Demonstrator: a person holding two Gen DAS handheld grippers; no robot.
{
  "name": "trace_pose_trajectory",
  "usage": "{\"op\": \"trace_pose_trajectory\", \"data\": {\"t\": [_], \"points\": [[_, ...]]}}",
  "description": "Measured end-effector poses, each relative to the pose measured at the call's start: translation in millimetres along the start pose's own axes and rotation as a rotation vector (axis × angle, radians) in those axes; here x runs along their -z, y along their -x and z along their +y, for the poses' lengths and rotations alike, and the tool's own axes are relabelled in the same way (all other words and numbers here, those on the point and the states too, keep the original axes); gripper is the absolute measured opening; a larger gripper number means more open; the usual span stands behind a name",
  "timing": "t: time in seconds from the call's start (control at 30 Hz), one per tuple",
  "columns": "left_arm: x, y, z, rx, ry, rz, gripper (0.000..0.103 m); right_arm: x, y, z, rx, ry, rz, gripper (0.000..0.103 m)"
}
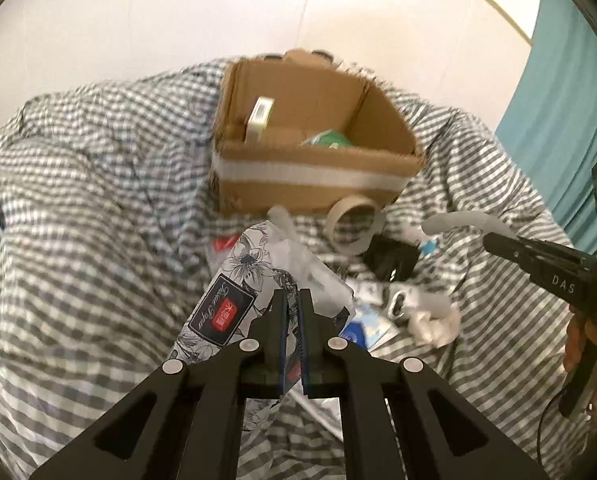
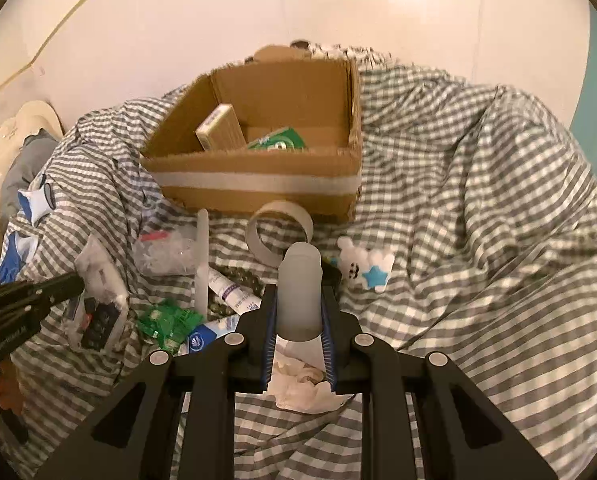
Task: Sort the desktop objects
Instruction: 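Carry packet and bottle into the cardboard box and release both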
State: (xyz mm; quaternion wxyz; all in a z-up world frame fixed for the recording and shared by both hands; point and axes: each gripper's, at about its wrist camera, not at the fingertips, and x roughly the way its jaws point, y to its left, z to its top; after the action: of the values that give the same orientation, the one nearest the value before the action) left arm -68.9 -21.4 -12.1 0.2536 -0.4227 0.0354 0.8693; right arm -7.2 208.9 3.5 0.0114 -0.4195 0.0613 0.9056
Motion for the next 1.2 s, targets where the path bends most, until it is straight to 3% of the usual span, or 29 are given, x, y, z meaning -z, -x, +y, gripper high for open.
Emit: {"op": "trace_pose_trajectory", "data": {"t": [0.23,0.47,0.73,0.93,1.2], "points": [[-37,15,-17,0.017,-0.041,-0.067,0.005,-26,31,10,0.024,0.074,-0.058,0.019],[-110,31,-29,0.016,-0.078,-0.167,0.005,-58,40,23,0.066,0.178,-0.093,0.019],[-175,19,-29,0.085,-0.049,-0.203,0.005,-110,34,34,0.056,0.225,-0.142,0.019],[-200,-23,-29,0.049,-0.084,-0.172,0.005,-153,2,29,0.034,0.222,-0.148,0.019],[-225,-109,-23,0.042,-0.082,-0.110,0.005,-194,-79,10,0.004,0.183,-0.081,0.019]]}}
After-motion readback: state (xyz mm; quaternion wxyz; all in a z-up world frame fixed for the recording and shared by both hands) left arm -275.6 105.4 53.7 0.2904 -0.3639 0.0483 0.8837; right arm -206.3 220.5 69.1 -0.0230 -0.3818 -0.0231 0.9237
